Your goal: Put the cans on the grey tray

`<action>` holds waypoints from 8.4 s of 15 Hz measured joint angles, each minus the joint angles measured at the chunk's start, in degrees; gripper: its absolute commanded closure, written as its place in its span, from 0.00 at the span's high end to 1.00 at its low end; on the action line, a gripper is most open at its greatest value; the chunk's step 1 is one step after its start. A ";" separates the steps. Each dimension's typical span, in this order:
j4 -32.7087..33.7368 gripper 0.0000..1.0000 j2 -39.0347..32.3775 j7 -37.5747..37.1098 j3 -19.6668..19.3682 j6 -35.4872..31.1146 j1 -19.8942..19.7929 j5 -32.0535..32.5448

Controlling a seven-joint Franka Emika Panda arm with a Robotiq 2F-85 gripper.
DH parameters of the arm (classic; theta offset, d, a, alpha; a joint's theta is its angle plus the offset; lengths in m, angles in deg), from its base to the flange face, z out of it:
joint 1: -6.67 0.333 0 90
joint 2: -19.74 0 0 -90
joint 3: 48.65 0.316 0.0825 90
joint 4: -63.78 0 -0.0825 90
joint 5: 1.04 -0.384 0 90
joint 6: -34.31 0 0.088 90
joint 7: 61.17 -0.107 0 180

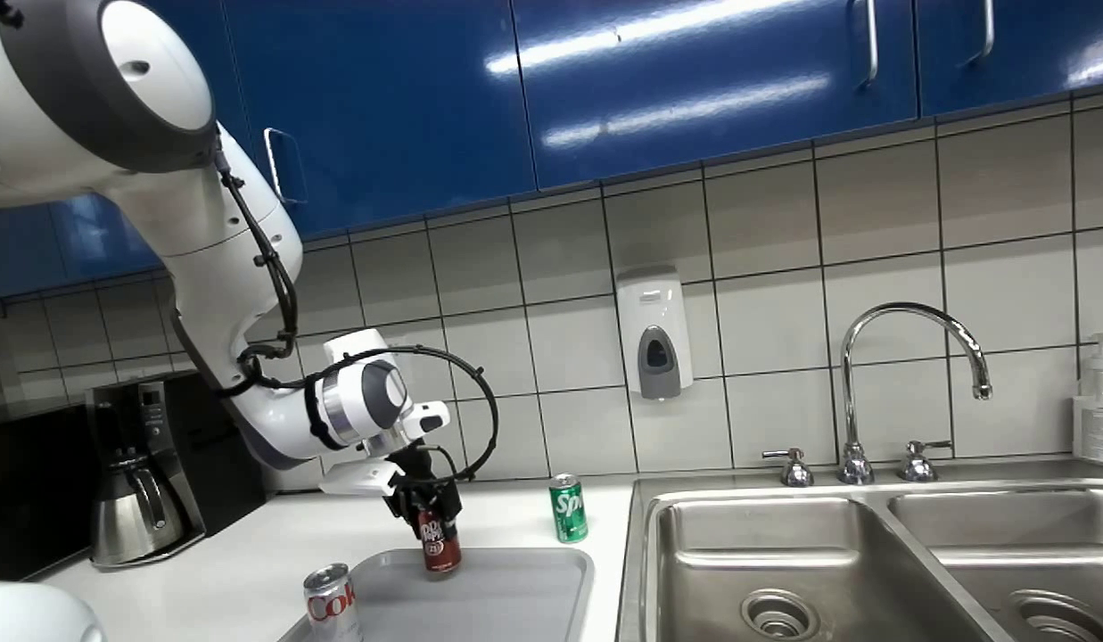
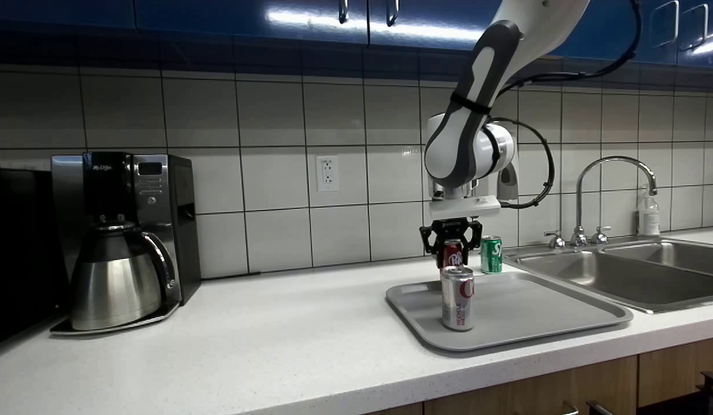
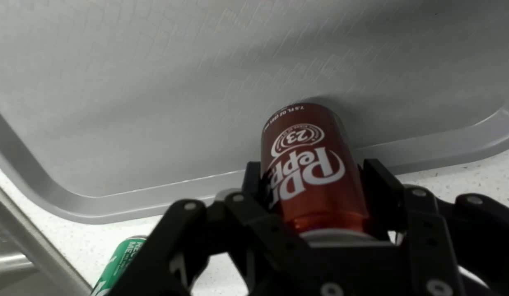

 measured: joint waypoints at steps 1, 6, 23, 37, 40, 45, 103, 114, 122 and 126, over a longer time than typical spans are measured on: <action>-0.46 0.39 0.19 0.00 0.00 0.00 -0.02 0.03; -2.10 0.39 0.86 0.00 -0.01 0.00 -0.03 0.05; -3.71 1.00 3.86 -2.10 -0.09 0.00 -0.08 2.89; -4.51 1.00 8.95 -9.66 -0.10 0.17 -4.83 13.54; -4.51 1.00 8.96 -9.66 -0.14 0.09 -6.84 13.73; -4.53 1.00 8.95 -9.46 -0.12 0.09 -8.40 13.73; 18.54 1.00 -14.71 8.21 -3.80 -4.60 -12.94 -2.97; 20.52 0.49 -16.64 9.94 -3.80 -4.86 -13.88 -3.80; 20.87 0.39 -16.95 10.18 -3.78 -5.35 -13.92 -4.00; 20.87 0.39 -16.94 10.18 -3.78 -6.07 -13.92 -4.00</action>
